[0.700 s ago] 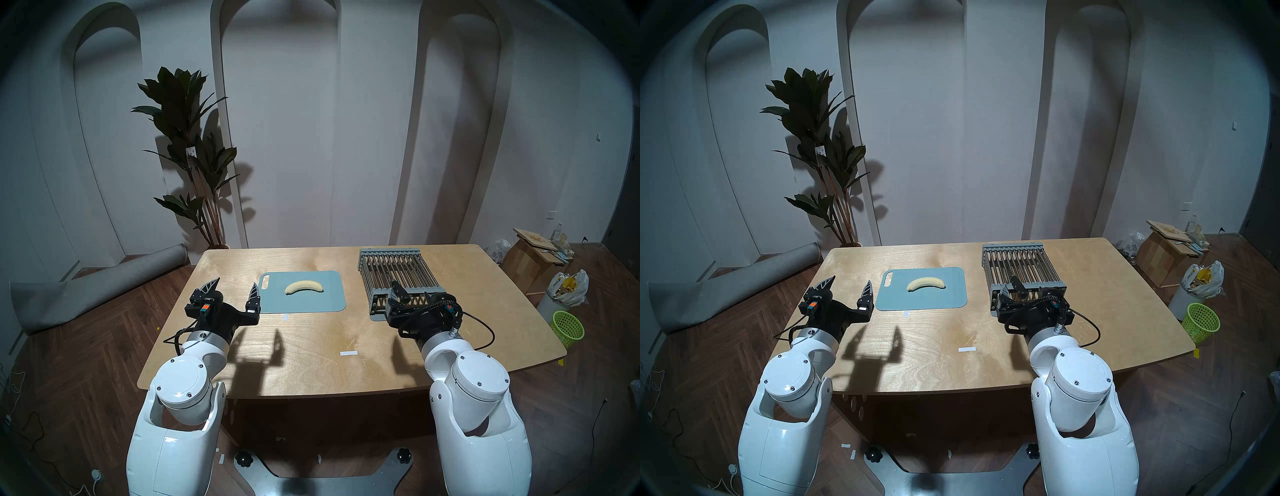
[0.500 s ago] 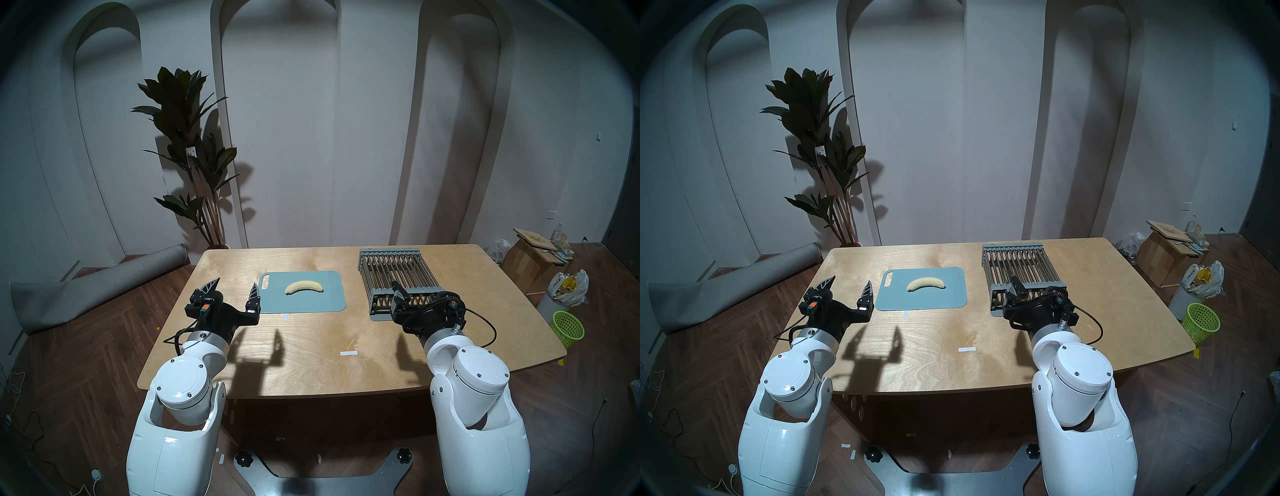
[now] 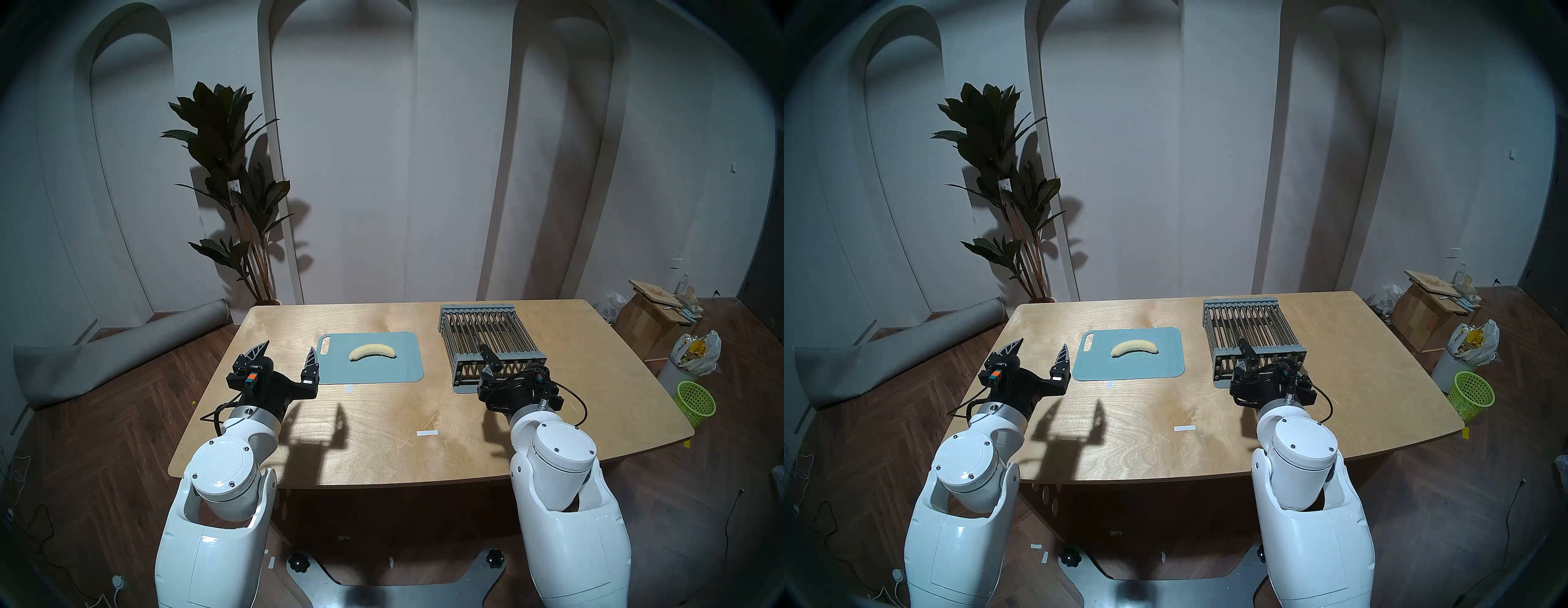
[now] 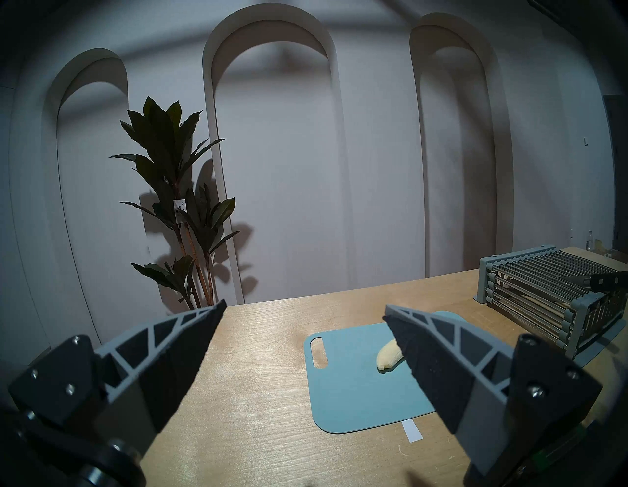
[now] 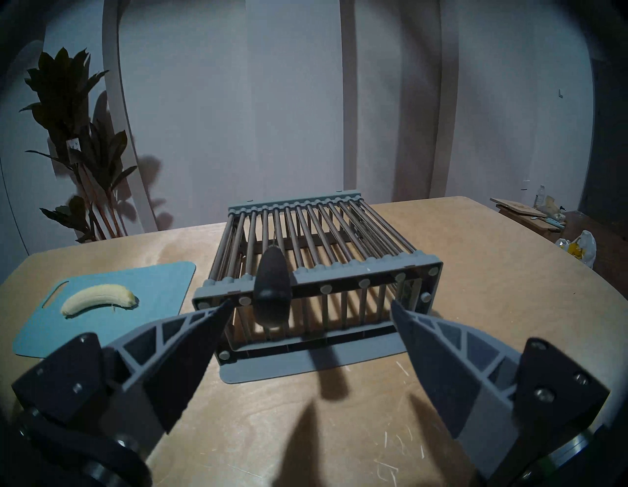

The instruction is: Cut the banana into four pieces on the cutting board

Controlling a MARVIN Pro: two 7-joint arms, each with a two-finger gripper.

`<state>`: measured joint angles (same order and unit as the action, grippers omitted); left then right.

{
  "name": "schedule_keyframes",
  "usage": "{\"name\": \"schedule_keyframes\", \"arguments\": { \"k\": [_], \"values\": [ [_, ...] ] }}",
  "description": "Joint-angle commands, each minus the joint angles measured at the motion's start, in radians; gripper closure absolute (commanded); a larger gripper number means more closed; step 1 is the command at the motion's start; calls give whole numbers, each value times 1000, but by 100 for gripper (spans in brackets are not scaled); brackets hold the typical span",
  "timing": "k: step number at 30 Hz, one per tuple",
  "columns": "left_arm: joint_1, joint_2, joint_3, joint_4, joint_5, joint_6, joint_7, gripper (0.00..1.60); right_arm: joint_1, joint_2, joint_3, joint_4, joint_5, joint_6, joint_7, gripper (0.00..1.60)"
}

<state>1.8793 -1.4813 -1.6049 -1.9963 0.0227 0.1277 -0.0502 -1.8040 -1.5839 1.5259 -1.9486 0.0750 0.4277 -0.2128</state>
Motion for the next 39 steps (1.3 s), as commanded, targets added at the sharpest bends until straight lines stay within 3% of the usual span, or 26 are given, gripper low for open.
{"name": "schedule_keyframes", "arguments": {
  "k": [1,24,39],
  "values": [
    [-4,0,-1,-19,-1,-4,-1,0,80,8,-5,5,-24,-39,-9,0],
    [-4,1,0,-19,-2,-3,0,0,229,33,-30,198,-50,-99,-1,0],
    [-4,1,0,-20,-2,-3,0,0,279,23,-50,294,-58,-121,0,0]
  ]
}}
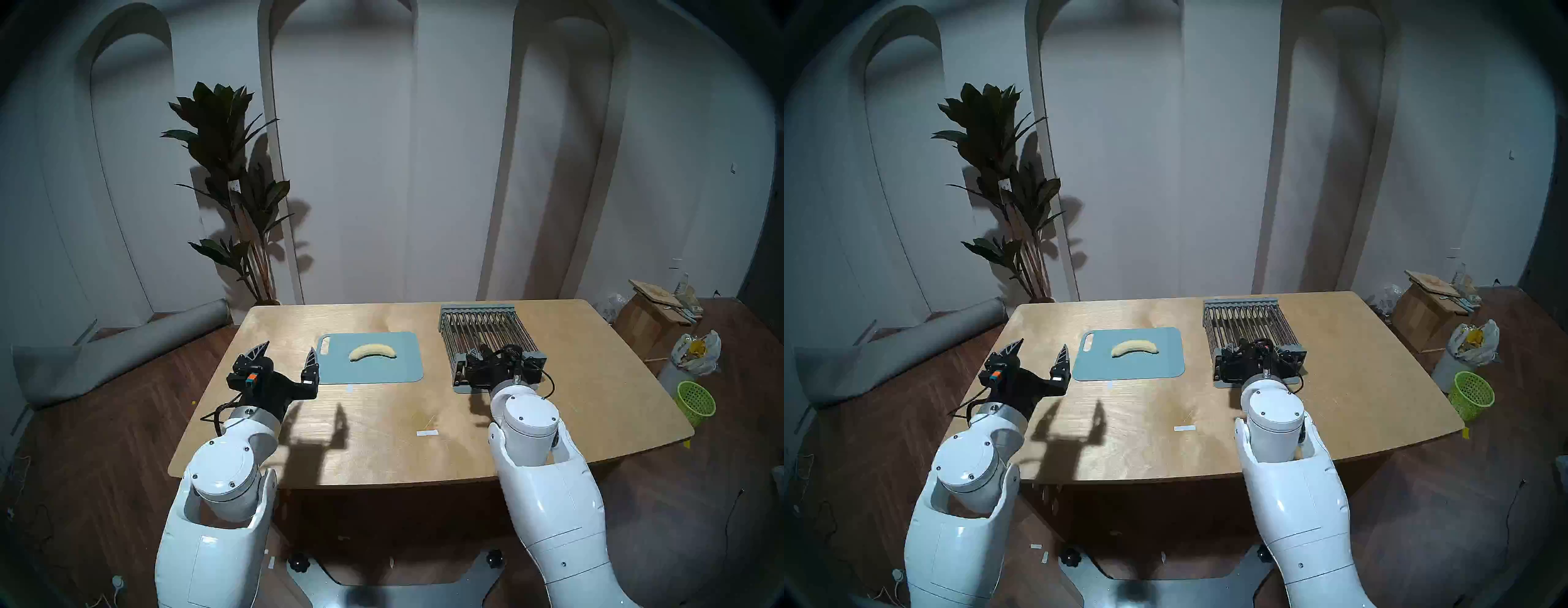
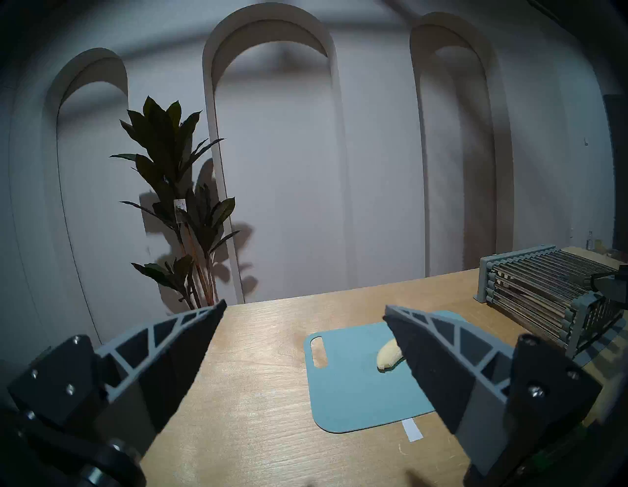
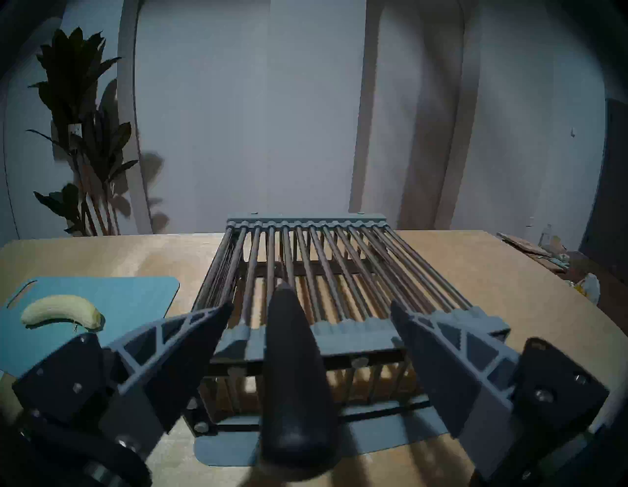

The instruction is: Cut the banana into four pieces on the cutting board

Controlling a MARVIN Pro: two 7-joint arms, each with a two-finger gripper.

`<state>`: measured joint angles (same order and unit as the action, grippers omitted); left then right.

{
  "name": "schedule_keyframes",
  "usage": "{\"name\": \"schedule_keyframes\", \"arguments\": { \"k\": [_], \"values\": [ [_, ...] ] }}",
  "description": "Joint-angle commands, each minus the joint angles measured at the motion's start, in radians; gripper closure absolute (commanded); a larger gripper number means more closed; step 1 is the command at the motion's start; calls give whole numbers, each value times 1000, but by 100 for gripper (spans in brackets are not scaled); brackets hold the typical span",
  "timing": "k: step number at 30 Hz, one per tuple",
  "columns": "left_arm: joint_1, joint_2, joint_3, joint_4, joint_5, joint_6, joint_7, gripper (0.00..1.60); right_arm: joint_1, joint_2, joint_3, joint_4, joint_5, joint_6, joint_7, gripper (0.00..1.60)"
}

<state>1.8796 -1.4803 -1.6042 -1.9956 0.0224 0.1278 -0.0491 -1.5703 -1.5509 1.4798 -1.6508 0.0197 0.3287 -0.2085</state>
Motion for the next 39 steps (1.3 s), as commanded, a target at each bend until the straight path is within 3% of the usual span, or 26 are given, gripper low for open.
{"name": "schedule_keyframes", "arguments": {
  "k": [1,30,31,32,33,34,39],
  "values": [
    [-4,0,-1,-20,-2,-3,-1,0,48,-10,-6,0,-3,-23,-5,0],
    [-4,1,-1,-21,-2,-3,-1,0,34,-15,-3,24,10,-26,-13,0],
    [-4,1,-1,-21,-2,-3,-1,0,34,-13,-4,25,11,-23,-12,11],
    [-4,1,-1,-21,-2,-3,-1,0,33,-17,2,23,23,-17,-6,57],
    [-4,1,-1,-21,-2,-3,-1,0,33,-13,-3,23,14,-22,-12,93],
    [-4,1,-1,-21,-2,-3,-1,0,32,-13,-2,22,15,-22,-12,160],
    [-4,1,0,-21,-2,-3,-1,0,11,-22,0,-18,17,-37,-23,160]
  ]
}}
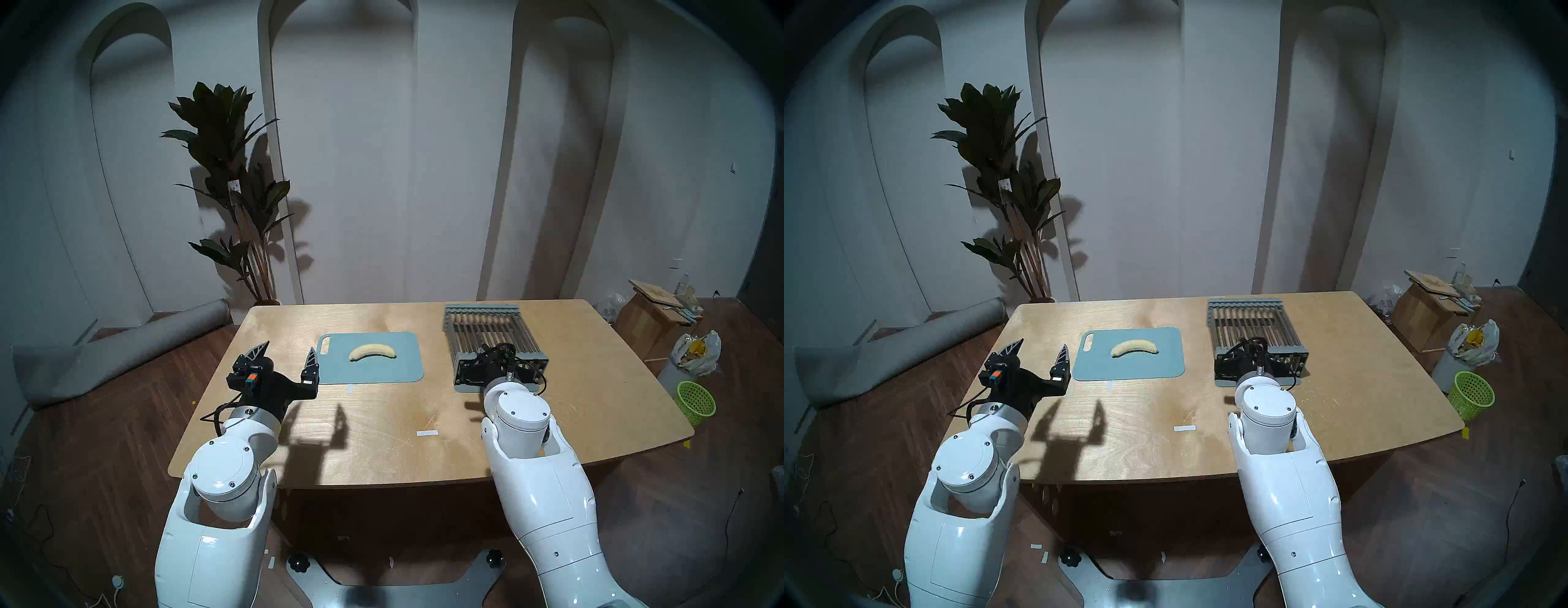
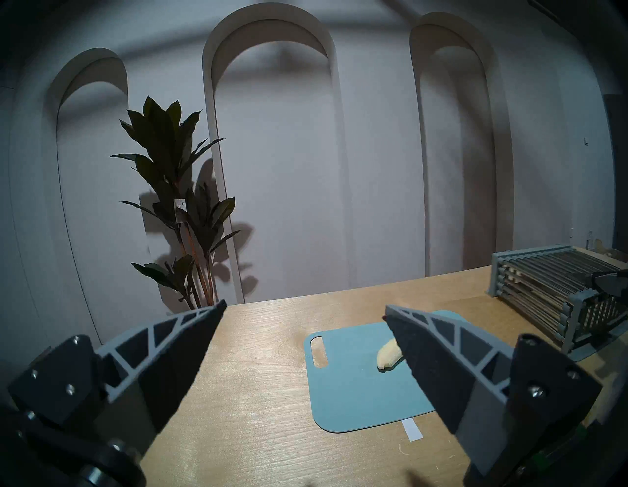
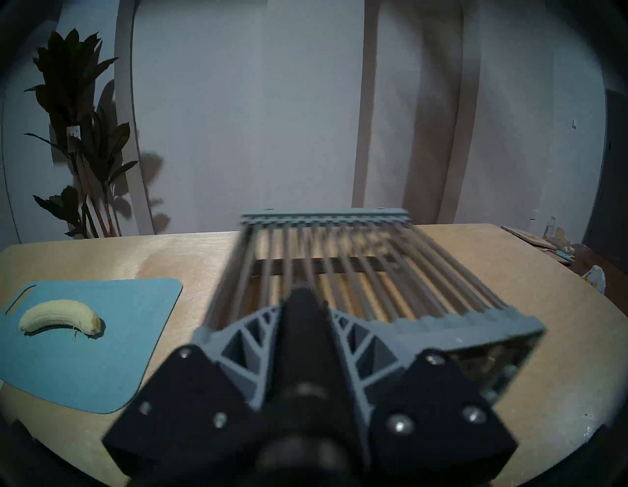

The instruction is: Cut the banana into four pieces on the cutting board

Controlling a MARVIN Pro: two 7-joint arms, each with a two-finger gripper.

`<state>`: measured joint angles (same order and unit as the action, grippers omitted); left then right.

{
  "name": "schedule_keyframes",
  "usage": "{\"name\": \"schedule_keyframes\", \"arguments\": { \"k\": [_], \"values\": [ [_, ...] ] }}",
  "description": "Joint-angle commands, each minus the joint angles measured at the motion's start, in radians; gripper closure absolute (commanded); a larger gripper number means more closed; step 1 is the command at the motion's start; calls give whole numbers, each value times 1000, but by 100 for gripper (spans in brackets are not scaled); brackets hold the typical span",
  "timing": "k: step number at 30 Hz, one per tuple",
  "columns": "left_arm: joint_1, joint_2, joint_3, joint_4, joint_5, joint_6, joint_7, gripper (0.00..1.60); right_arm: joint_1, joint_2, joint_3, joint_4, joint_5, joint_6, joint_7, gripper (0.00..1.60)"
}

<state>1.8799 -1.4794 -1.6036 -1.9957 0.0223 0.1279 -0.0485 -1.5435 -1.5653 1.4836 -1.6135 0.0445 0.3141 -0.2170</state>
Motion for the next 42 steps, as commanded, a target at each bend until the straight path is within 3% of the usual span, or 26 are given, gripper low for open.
{"name": "schedule_keyframes", "arguments": {
  "k": [1,11,32,36,40,42],
  "values": [
    [-4,0,-1,-20,-2,-3,-1,0,-18,-10,-4,-63,-6,-24,-17,160],
    [-5,0,-1,-20,-2,-3,-1,0,-32,-16,-12,-103,0,-24,-27,160],
    [-6,1,0,-18,-2,-4,0,0,-46,-25,9,-316,44,-55,-47,160],
    [-6,1,0,-18,-2,-4,0,0,-60,-14,-1,-366,59,-63,-22,160],
    [-5,1,0,-18,-2,-4,0,0,-97,35,-31,-413,65,-108,54,160],
    [-6,1,0,-18,-2,-4,0,0,-92,77,-61,-385,52,-160,97,160]
  ]
}}
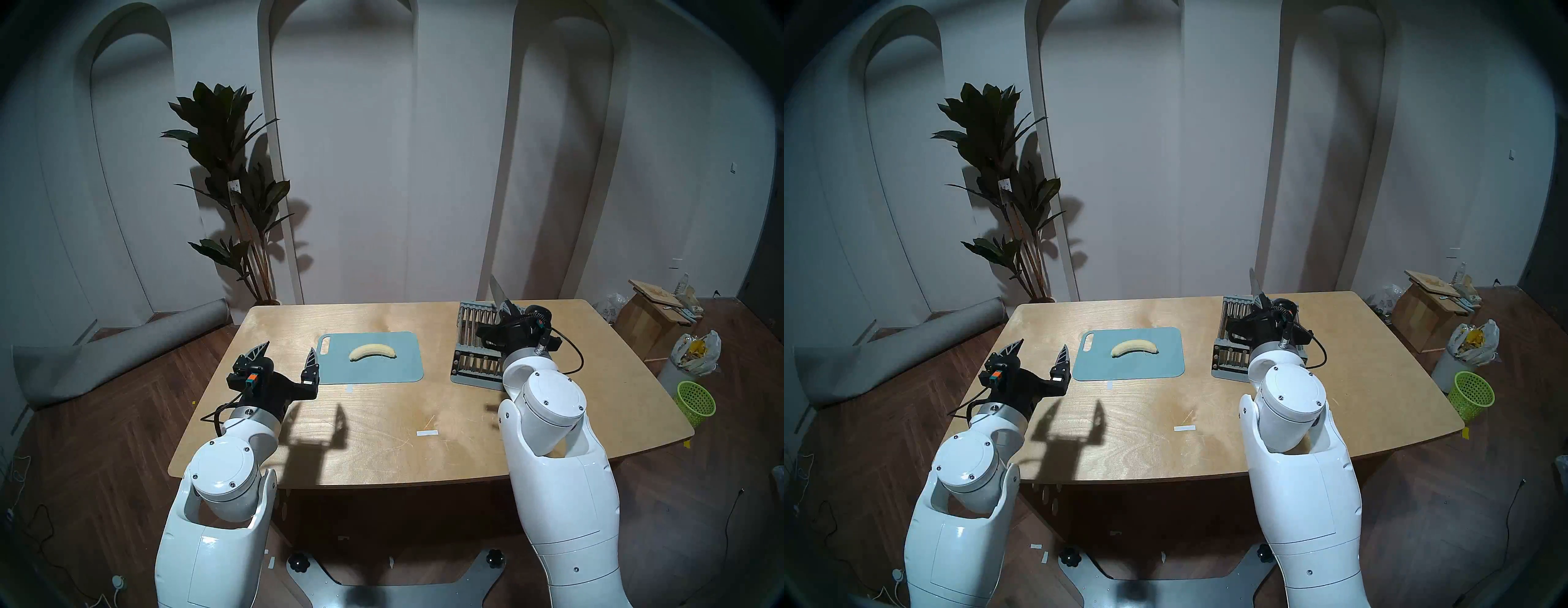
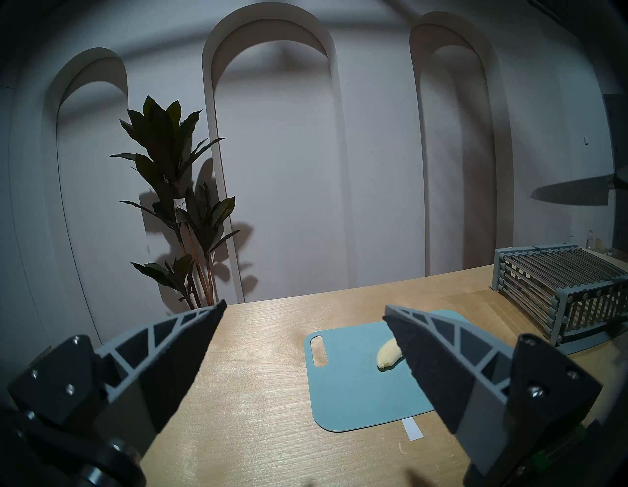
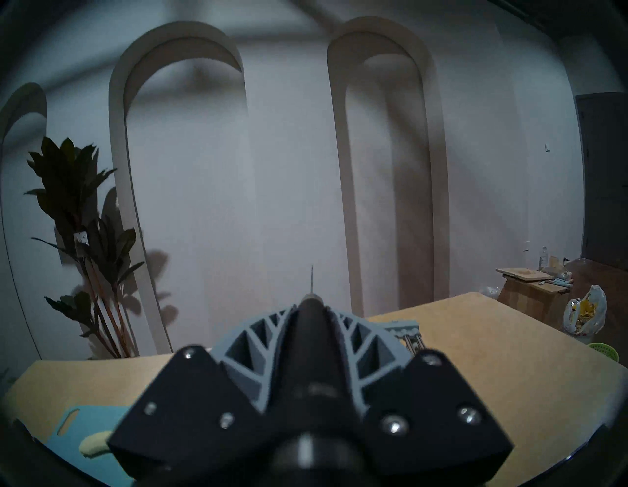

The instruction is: Cut the banana into four pieces on the cutting board

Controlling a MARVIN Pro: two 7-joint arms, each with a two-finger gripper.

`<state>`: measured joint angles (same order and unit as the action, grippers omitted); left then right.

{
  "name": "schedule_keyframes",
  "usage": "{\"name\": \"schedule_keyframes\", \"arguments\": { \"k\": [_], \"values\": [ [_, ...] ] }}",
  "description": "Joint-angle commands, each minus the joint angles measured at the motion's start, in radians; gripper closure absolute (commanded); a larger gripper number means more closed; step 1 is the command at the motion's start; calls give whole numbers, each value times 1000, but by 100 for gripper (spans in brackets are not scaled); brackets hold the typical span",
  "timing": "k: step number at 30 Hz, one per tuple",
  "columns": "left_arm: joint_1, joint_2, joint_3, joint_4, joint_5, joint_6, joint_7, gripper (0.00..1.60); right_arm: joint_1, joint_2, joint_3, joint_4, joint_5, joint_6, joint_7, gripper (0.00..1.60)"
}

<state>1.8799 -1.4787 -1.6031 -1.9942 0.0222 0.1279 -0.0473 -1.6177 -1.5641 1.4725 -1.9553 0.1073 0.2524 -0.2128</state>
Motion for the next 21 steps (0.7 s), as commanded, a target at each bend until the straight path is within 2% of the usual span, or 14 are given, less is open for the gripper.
{"name": "schedule_keyframes", "arguments": {
  "k": [1,2,8,9,14,19,20,21],
  "values": [
    [-6,0,-1,-20,-2,-4,-1,0,-11,95,-73,-17,-39,-122,127,160],
    [-6,0,-1,-20,-2,-4,-1,0,-11,95,-73,-17,-39,-122,127,160],
    [-6,0,-1,-19,-2,-4,-1,0,25,137,-125,110,-15,-219,243,160],
    [-6,0,-1,-19,-2,-4,-1,0,31,148,-143,123,8,-213,241,160],
    [-6,0,0,-19,-2,-4,0,0,69,170,-177,215,27,-294,343,160],
    [-6,0,0,-19,-2,-4,0,0,94,166,-195,261,45,-359,431,160],
    [-10,22,-3,-14,-13,-30,-31,0,96,164,-195,272,49,-382,450,160],
    [-20,59,-10,-14,-43,-20,-92,0,92,163,-199,273,49,-386,454,160]
  ]
}}
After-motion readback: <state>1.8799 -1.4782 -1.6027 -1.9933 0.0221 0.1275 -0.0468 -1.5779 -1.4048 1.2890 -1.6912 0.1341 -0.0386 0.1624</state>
